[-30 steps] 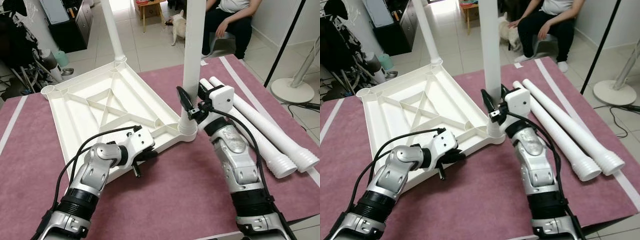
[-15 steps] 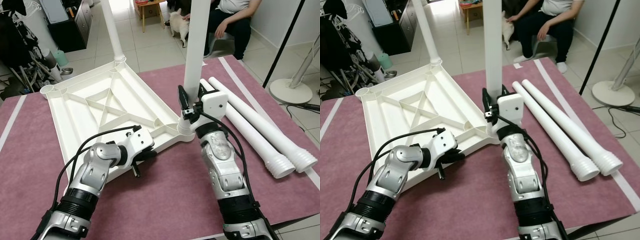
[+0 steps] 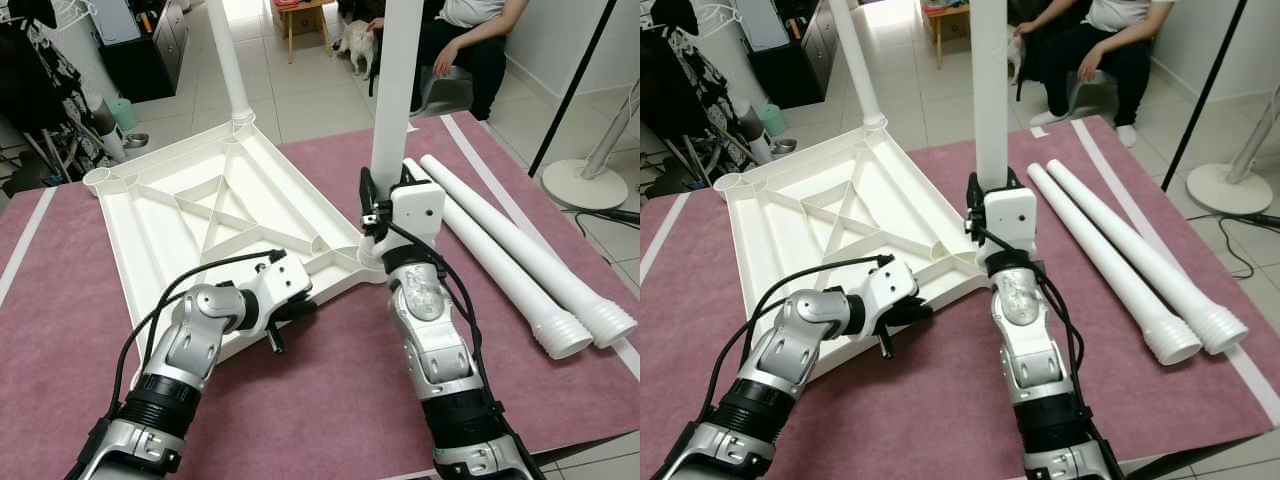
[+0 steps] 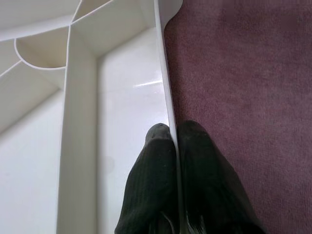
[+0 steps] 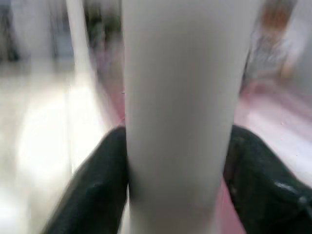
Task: Building children table
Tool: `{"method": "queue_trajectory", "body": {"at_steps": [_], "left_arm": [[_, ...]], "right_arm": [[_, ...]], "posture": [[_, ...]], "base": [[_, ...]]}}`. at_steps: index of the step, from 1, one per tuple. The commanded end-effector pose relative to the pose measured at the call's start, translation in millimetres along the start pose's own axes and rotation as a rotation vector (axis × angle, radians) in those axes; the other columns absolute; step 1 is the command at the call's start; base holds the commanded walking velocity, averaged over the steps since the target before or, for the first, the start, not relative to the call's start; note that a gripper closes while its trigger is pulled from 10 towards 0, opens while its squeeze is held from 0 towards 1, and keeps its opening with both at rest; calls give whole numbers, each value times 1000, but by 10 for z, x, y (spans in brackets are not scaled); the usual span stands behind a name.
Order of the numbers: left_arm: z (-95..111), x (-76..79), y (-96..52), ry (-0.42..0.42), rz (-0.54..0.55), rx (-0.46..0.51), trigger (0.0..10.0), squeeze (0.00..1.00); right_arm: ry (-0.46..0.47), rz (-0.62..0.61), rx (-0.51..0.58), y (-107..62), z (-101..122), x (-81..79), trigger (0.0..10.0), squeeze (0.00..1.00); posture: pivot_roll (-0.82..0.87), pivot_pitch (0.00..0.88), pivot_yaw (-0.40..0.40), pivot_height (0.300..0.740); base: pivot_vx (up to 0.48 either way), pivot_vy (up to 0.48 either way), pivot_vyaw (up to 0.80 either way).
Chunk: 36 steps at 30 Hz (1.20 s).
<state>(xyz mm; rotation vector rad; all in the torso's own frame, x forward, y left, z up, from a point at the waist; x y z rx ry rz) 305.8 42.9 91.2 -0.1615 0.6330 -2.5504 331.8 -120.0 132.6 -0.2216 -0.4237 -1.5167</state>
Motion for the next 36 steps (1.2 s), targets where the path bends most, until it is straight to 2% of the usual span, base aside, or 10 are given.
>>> {"method": "queue_trajectory", "body": {"at_steps": [1,2,3,16,22,23,26,27,36], "left_arm": [[107,-212,-32,33,219,67,10000,0],[107,-212,-32,33,219,67,10000,0],[108,-213,-32,32,220,68,10000,0],[107,-216,-31,30,222,68,10000,0],[107,-215,-31,31,222,68,10000,0],[107,-215,-32,31,222,68,10000,0],[108,-215,-32,31,224,68,10000,0],[108,-216,-32,31,224,68,10000,0],[108,-215,-31,30,224,68,10000,0]], "right_arm": [[46,74,-7,-1,-11,-96,10000,1000],[46,74,-7,-1,-11,-96,10000,1000],[57,109,20,-7,41,-132,10000,0],[54,122,46,25,80,-103,10000,0],[71,164,78,23,128,-120,10000,0],[75,166,83,24,137,-115,10000,1000],[84,165,91,25,154,-111,10000,1000],[87,172,105,24,184,-122,10000,0],[96,194,148,10,268,-134,10000,0]], "posture": [[-59,0,190,740],[-59,0,190,740],[-59,0,190,740],[-59,0,190,740],[-58,0,191,740],[-58,0,191,740],[-58,0,190,740],[-58,0,190,740],[-58,0,188,740]], "base": [[0,0,0],[0,0,0],[0,0,0],[0,0,0],[0,0,0],[0,0,0],[0,0,0],[0,0,0],[0,0,0]]}}
Point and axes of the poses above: a point about 5 cm out from each wrist's last joint towards the gripper, its own y axis pointing out of the wrist towards the gripper, its own z axis along the axis of the wrist's last joint, x = y × z, the point moved 4 cm from there along y, pointing out of the wrist towards the gripper, and after that the axes turned 15 degrees about -y, right-handed, at the moved point
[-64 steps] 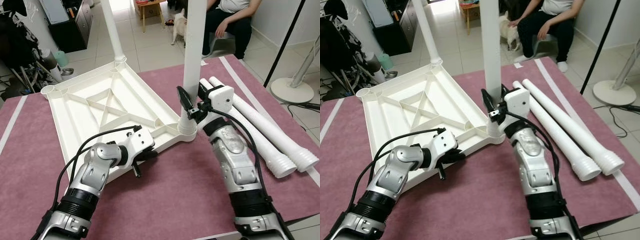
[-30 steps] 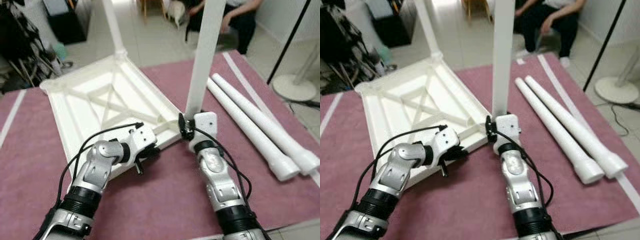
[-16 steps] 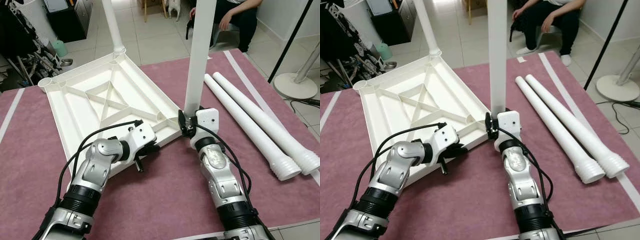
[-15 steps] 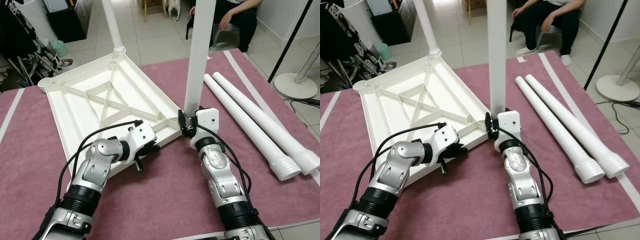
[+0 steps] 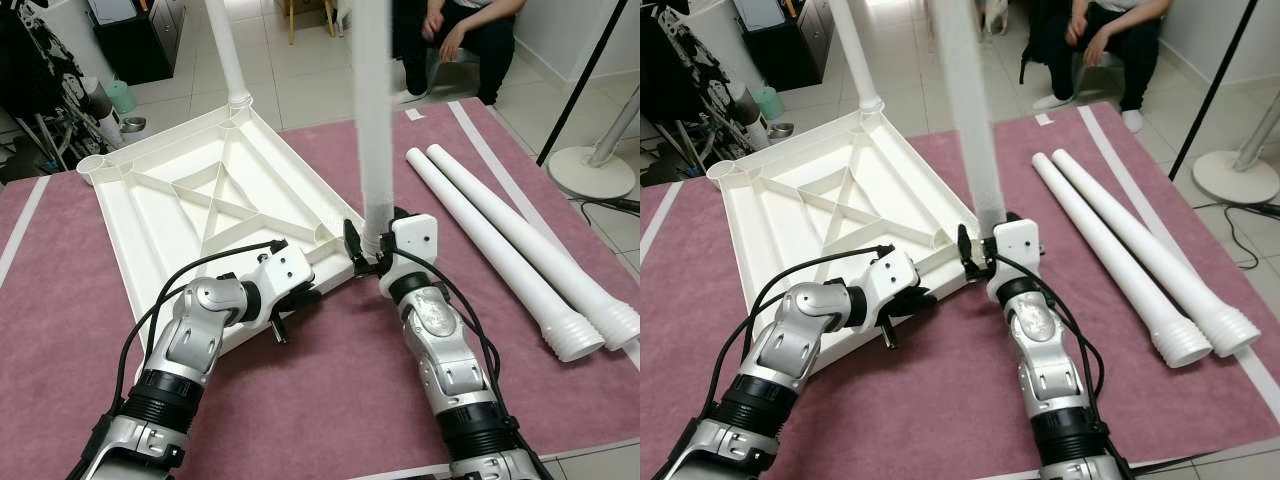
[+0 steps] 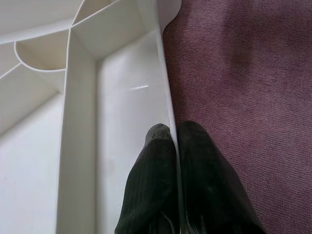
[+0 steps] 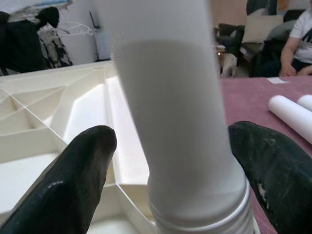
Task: Building children table
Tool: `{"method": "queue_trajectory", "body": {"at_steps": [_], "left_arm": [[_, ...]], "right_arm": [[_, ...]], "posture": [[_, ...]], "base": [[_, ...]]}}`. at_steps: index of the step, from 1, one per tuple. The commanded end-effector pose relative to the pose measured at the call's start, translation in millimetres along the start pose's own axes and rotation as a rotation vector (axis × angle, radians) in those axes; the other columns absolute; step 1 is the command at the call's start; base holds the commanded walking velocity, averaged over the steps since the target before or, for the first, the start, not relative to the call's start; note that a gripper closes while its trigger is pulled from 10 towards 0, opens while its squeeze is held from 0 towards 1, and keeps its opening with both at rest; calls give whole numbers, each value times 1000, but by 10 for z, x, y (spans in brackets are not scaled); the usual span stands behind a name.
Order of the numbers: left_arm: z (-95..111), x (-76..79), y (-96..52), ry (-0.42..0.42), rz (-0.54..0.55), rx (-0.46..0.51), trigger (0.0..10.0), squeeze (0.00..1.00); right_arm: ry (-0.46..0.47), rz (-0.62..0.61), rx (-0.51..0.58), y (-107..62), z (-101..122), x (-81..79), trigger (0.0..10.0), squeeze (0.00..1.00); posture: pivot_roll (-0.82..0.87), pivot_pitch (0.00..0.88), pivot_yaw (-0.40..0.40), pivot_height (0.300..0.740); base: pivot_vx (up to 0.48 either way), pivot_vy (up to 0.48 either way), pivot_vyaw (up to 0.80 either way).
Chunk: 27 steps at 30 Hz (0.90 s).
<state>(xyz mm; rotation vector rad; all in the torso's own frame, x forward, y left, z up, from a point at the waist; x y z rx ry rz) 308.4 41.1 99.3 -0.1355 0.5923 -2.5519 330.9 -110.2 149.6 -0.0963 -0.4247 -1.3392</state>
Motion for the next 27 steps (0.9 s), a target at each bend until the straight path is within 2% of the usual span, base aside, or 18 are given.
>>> {"method": "queue_trajectory", "body": {"at_steps": [1,10,11,27], "left_arm": [[21,-202,-16,25,215,34,10000,0],[21,-199,-9,25,213,35,10000,0],[21,-203,-10,25,215,36,10000,0],[19,-224,-19,21,228,35,10000,0]], "right_arm": [[19,41,38,19,91,-107,10000,0],[21,50,20,-3,35,-122,9922,0],[29,62,8,-10,0,-149,0,0],[37,72,5,-20,-15,-166,0,0]], "posture": [[-58,0,188,740],[-61,0,188,740],[-61,0,189,740],[-57,0,187,740]], "base": [[0,0,0],[0,0,0],[0,0,0],[0,0,0]]}}
Point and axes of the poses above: a point about 5 cm out from each wrist's last joint towards the gripper, its own y axis pointing out of the wrist towards the gripper, its own z axis along the axis of the wrist's last joint, x = y × z, the point moved 4 cm from there along y, pointing out of the wrist towards the gripper, and after that the axes turned 15 degrees about -y, right-handed, at the moved point
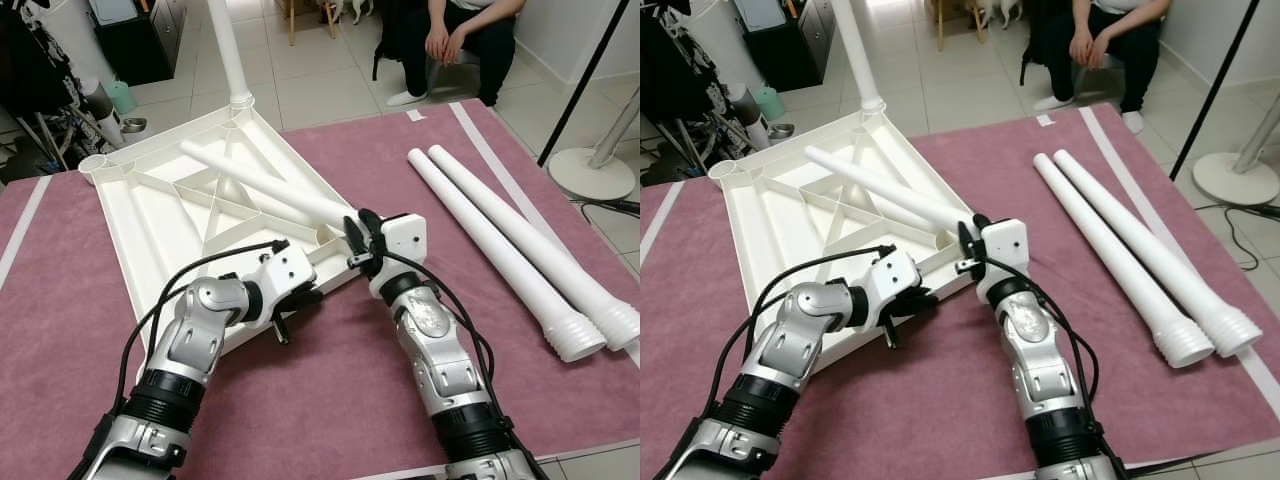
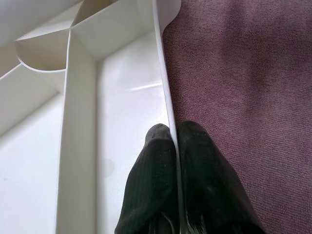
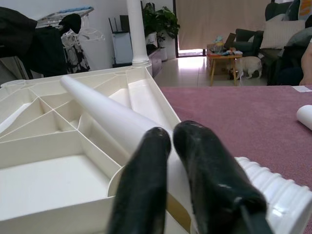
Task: Building children table
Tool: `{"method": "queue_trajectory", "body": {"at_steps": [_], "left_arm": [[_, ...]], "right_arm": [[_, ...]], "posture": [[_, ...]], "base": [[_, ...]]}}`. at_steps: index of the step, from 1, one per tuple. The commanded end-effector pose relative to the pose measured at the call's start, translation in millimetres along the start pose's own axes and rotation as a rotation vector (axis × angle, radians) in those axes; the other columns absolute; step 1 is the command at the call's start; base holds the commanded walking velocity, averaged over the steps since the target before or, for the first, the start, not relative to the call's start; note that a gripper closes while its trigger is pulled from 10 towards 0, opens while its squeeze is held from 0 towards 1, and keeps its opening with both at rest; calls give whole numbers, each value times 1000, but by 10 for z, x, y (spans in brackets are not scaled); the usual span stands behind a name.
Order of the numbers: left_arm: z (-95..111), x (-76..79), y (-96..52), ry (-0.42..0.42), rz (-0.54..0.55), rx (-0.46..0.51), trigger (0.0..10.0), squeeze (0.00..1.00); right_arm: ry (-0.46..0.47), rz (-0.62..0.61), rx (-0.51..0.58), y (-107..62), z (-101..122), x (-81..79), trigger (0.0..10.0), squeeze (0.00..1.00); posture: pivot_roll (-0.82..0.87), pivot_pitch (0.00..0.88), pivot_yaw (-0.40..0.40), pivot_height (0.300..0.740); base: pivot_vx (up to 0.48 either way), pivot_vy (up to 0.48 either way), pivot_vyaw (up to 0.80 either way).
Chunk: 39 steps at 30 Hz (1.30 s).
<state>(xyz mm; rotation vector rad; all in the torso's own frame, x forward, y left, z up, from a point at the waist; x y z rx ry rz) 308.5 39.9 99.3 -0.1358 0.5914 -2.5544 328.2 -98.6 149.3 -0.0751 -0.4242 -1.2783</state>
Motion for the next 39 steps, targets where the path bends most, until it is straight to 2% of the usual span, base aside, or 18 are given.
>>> {"method": "queue_trajectory", "body": {"at_steps": [1,4,5,8,9,13,16,17,20,24,26,28,32,33,34,35,37,39], "left_arm": [[15,-229,-28,21,231,35,10000,0],[21,-232,-26,21,234,39,10000,0],[69,-245,-25,18,249,71,10000,0],[104,-255,-25,16,260,94,10000,0],[208,-289,-43,5,295,152,10000,0],[337,-325,-120,22,334,214,10000,0],[324,-308,-185,55,329,212,10000,0],[285,-280,-199,61,309,200,10000,1000],[199,-225,-209,103,285,171,10000,1000],[158,-204,-217,53,294,178,10000,1000],[182,-188,-244,-14,298,215,10000,1000],[268,-245,-302,-85,350,275,10000,1000],[363,-271,-358,-133,370,337,10000,1000],[425,-290,-393,-161,386,377,10000,0],[513,-312,-447,-217,410,441,10000,0],[513,-312,-447,-217,410,441,10000,0],[574,-335,-501,-287,441,503,10000,0],[505,-332,-492,-320,456,493,10000,0]], "right_arm": [[22,16,-21,-19,-54,-53,0,0],[18,12,-16,-13,-40,-42,0,0],[11,9,4,1,1,-31,9137,0],[6,8,18,10,31,-23,9137,0],[-3,6,50,19,109,-10,10000,0],[11,40,117,22,287,-31,10000,0],[29,61,144,8,373,-50,10000,0],[33,60,144,4,377,-46,10000,0],[31,52,138,2,365,-29,10000,0],[35,32,127,7,341,5,10000,0],[40,20,117,4,323,21,10000,0],[45,17,109,3,312,18,10000,0],[45,18,107,5,312,21,10000,0],[44,17,108,8,315,32,10000,0],[45,12,110,20,330,56,10000,0],[45,12,110,20,330,56,10000,0],[48,6,112,35,340,82,10000,0],[55,-3,105,38,321,92,10000,0]], "posture": [[-57,0,187,740],[-57,0,187,740],[-59,0,187,740],[-59,0,187,740],[-61,0,188,740],[-63,0,188,740],[-61,0,184,740],[-61,0,179,740],[-59,0,174,740],[-61,0,162,740],[-60,0,156,740],[-59,0,153,740],[-60,0,151,740],[-56,0,142,740],[-54,0,134,740],[-54,0,134,740],[-53,0,132,740],[-55,0,122,740]], "base": [[0,0,0],[0,0,0],[0,0,0],[0,0,0],[0,0,0],[0,0,0],[0,0,0],[0,0,0],[0,0,0],[0,0,0],[0,0,0],[0,0,0],[0,0,0],[0,0,0],[0,0,0],[0,0,0],[0,0,0],[0,0,0]]}}
Point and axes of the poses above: a point about 5 cm out from each wrist's last joint towards the gripper, its own y axis pointing out of the wrist towards the gripper, its own z axis along the axis of the wrist's last joint, x = y × z, the point moved 4 cm from there along y, pointing out of the wrist towards the gripper, and after that the axes turned 15 degrees about -y, right-handed, at the moved point
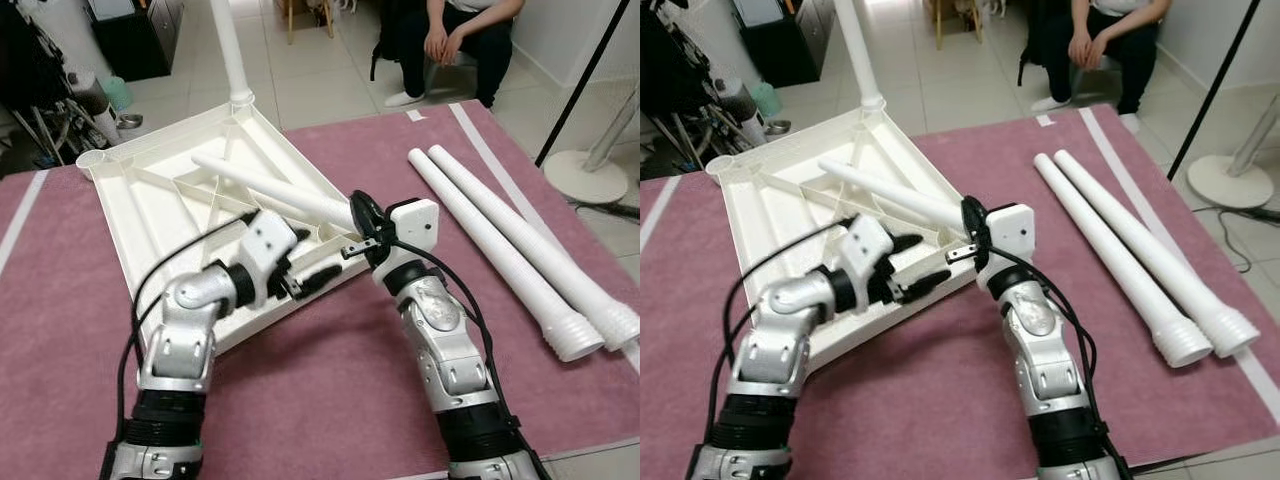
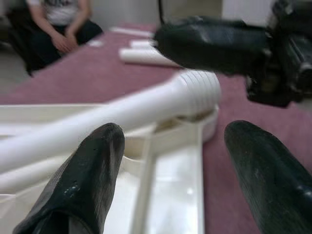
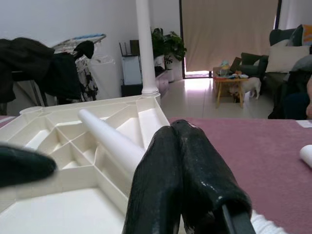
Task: Building children table
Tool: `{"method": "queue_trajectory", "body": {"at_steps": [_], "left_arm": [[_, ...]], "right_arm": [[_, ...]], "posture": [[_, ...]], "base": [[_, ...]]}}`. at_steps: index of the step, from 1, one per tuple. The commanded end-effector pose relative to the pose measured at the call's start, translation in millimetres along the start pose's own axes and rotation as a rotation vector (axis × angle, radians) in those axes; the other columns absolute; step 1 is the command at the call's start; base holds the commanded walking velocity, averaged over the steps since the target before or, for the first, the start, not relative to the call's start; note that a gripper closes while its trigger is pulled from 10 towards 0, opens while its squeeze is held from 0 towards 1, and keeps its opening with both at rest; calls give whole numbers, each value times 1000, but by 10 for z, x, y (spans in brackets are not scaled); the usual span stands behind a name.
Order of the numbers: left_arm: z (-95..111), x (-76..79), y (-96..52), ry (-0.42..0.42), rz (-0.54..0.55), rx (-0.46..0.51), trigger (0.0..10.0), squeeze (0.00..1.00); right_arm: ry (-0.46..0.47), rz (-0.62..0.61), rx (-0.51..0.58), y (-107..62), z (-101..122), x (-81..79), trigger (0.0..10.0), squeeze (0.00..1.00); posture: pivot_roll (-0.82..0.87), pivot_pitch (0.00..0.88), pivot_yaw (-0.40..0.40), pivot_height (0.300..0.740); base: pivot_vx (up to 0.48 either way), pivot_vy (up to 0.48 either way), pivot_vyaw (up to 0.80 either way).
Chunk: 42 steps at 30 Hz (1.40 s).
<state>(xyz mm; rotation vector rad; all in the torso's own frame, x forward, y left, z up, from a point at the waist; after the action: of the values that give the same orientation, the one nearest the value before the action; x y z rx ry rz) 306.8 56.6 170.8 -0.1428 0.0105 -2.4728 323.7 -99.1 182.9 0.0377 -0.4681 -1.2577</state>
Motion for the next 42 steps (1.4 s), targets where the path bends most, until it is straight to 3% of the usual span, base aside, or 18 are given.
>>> {"method": "queue_trajectory", "body": {"at_steps": [1,11,15,17,18,20,22,23,24,25,26,27,28,29,30,32,36,42], "left_arm": [[-72,-263,-48,-118,378,92,10000,0],[-327,-381,-113,-74,442,34,10000,0],[-278,-460,-111,-186,433,80,10000,0],[-123,-155,-62,-324,131,124,10000,0],[-123,-155,-62,-324,131,124,10000,0],[-58,169,-127,-348,-173,106,10000,0],[-58,169,-127,-348,-173,106,10000,0],[-98,117,-113,-298,-136,86,10000,0],[-135,-174,-50,-224,92,82,10000,0],[-135,-174,-50,-224,92,82,10000,0],[-160,-593,-76,-132,436,72,10000,0],[-160,-593,-76,-132,436,72,10000,0],[-129,-918,-245,-93,741,119,10000,0],[-129,-918,-245,-93,741,119,10000,0],[-112,-1107,-481,-15,989,139,10000,0],[-116,-1136,-643,49,1085,147,10000,0],[-163,-654,-445,19,670,119,10000,0],[-143,-628,-410,29,615,94,10000,0]], "right_arm": [[32,-10,-16,18,-31,-9,10000,0],[1,-49,-100,-41,-300,59,10000,0],[2,-47,-103,-26,-327,51,10000,0],[2,-40,-83,15,-274,49,10000,0],[2,-40,-83,15,-274,49,10000,0],[-4,-24,-74,53,-254,39,10000,0],[-4,-24,-74,53,-254,39,10000,0],[-7,-18,-73,57,-260,31,10000,0],[-7,-17,-73,58,-265,30,10000,0],[-7,-17,-73,58,-265,30,10000,0],[-5,-18,-74,61,-268,28,10000,0],[-5,-18,-74,61,-268,28,10000,0],[-4,-20,-73,67,-273,17,10000,0],[-4,-20,-73,67,-273,17,10000,0],[-4,-21,-71,73,-272,8,10000,0],[-5,-24,-68,82,-267,3,10000,0],[-11,-38,-55,95,-239,42,10000,0],[-51,-41,-62,79,-276,97,10000,0]], "posture": [[-55,0,122,740],[-58,0,101,740],[-57,0,101,740],[-47,0,89,740],[-47,0,89,740],[-33,0,75,740],[-33,0,75,740],[-34,0,75,740],[-27,0,70,740],[-27,0,70,740],[-24,0,68,740],[-24,0,68,740],[-21,0,73,740],[-21,0,73,740],[-27,0,78,740],[-28,0,82,740],[-32,0,88,740],[4,0,85,740]], "base": [[0,0,0],[0,0,0],[0,0,0],[0,0,0],[0,0,0],[0,0,0],[0,0,0],[0,0,0],[0,0,0],[0,0,0],[0,0,0],[0,0,0],[0,0,0],[0,0,0],[0,0,0],[0,0,0],[0,0,0],[0,0,0]]}}
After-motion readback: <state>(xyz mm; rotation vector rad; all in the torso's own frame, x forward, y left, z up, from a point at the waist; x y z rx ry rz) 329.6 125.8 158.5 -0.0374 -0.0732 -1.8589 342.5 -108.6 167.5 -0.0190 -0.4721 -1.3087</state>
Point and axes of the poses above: a point about 5 cm out from each wrist's last joint towards the gripper, its own y axis pointing out of the wrist towards the gripper, its own z axis along the axis of the wrist's last joint, x = y × z, the point moved 4 cm from there along y, pointing out of the wrist towards the gripper, and after that the axes turned 15 degrees about -y, right-handed, at the moved point
